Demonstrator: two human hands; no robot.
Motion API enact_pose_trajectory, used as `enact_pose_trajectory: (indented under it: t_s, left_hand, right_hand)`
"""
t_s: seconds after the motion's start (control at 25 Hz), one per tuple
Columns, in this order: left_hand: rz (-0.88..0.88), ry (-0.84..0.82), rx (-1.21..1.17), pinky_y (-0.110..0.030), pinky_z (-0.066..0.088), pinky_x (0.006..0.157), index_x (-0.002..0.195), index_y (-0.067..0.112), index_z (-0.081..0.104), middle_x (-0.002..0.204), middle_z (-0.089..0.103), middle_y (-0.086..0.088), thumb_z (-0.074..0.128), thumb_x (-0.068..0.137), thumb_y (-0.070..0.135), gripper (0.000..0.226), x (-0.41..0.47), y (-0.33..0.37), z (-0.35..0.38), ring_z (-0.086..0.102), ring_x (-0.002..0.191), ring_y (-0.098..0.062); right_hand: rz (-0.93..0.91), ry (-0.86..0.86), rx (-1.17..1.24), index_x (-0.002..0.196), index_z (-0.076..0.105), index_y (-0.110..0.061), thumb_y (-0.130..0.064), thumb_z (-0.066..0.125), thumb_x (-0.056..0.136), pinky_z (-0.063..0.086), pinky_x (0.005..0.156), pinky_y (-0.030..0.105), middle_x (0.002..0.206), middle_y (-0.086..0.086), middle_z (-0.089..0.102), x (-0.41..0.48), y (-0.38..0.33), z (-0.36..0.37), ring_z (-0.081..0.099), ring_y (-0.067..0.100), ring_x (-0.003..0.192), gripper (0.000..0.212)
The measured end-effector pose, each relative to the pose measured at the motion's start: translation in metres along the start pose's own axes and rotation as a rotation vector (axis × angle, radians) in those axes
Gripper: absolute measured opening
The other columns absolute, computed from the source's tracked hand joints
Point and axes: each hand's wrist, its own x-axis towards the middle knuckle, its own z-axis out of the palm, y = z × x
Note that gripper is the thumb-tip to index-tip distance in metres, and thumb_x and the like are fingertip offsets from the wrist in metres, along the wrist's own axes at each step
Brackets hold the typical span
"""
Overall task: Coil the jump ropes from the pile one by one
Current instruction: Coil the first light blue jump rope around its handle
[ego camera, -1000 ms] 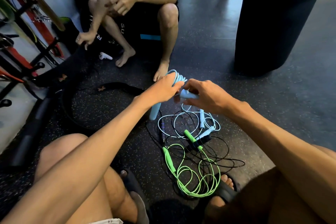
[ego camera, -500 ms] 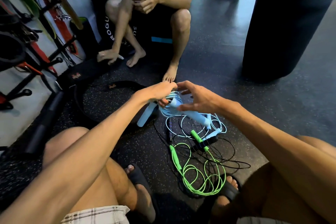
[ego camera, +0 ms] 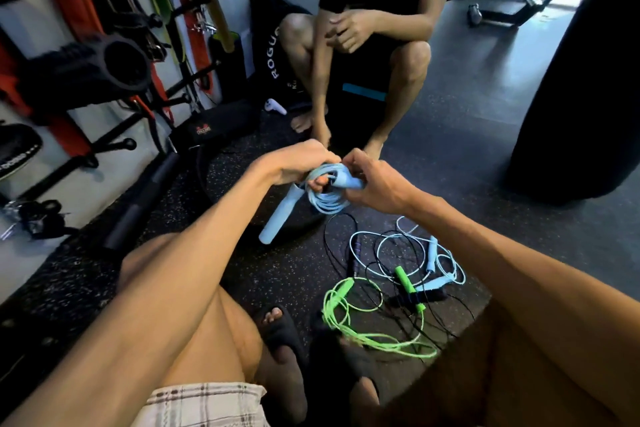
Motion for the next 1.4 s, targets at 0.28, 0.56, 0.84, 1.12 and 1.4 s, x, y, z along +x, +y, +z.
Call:
enact_pose_trajectory:
  t_s: [0.28,0.56,0.84,1.12,1.4]
  left_hand:
    - [0.097,0.470,-0.220,-0.030,0.043,0.058,0.084,0.001,0.065,0.070,0.060,-0.013,0.056,0.096,0.032,0.035,0.010,-0.036,-0.066,0.053,0.058,-0.017]
    - [0.023,0.466,-0.280,-0.022,0.052,0.077,0.126,0.012,0.058,0.110,0.069,-0.011,0.064,0.090,0.004,0.038,0.015,-0.107,-0.142,0.065,0.094,-0.013]
    - [-0.003,0.923,-0.246,-0.033,0.056,0.083,0.114,0.009,0.058,0.106,0.069,-0.017,0.067,0.082,-0.009,0.038,0.043,-0.196,-0.223,0.068,0.088,-0.023]
    - [0.002,1.377,-0.123,-0.030,0.055,0.085,0.101,0.011,0.063,0.100,0.072,-0.009,0.072,0.079,0.002,0.025,0.049,-0.270,-0.291,0.070,0.092,-0.024]
    - [0.047,1.706,0.023,-0.022,0.053,0.081,0.105,0.014,0.072,0.100,0.070,0.000,0.067,0.085,0.007,0.023,0.047,-0.319,-0.341,0.066,0.086,-0.005]
  right_hand:
    - [-0.041,0.009,-0.044,0.109,0.050,-0.009,-0.018,0.070,0.075,0.047,0.071,0.040,0.095,0.014,0.069,0.096,-0.027,0.024,0.063,0.036,0.086,0.041]
    - [-0.079,-0.106,0.060,0.109,0.052,-0.009,-0.027,0.074,0.079,0.040,0.067,0.032,0.094,0.011,0.066,0.203,-0.026,0.089,0.058,0.026,0.081,0.042]
    - [-0.177,-0.240,0.232,0.112,0.054,-0.007,-0.015,0.067,0.082,0.039,0.068,0.026,0.100,0.009,0.066,0.331,-0.020,0.195,0.060,0.020,0.088,0.033]
    - [-0.276,-0.381,0.554,0.111,0.041,-0.014,-0.010,0.071,0.083,0.058,0.066,0.037,0.097,0.007,0.064,0.423,-0.048,0.297,0.065,0.019,0.082,0.041]
    - [-0.306,-0.394,0.830,0.122,0.048,-0.015,-0.015,0.057,0.096,0.048,0.063,0.015,0.101,-0.002,0.065,0.463,-0.082,0.363,0.066,0.010,0.086,0.027]
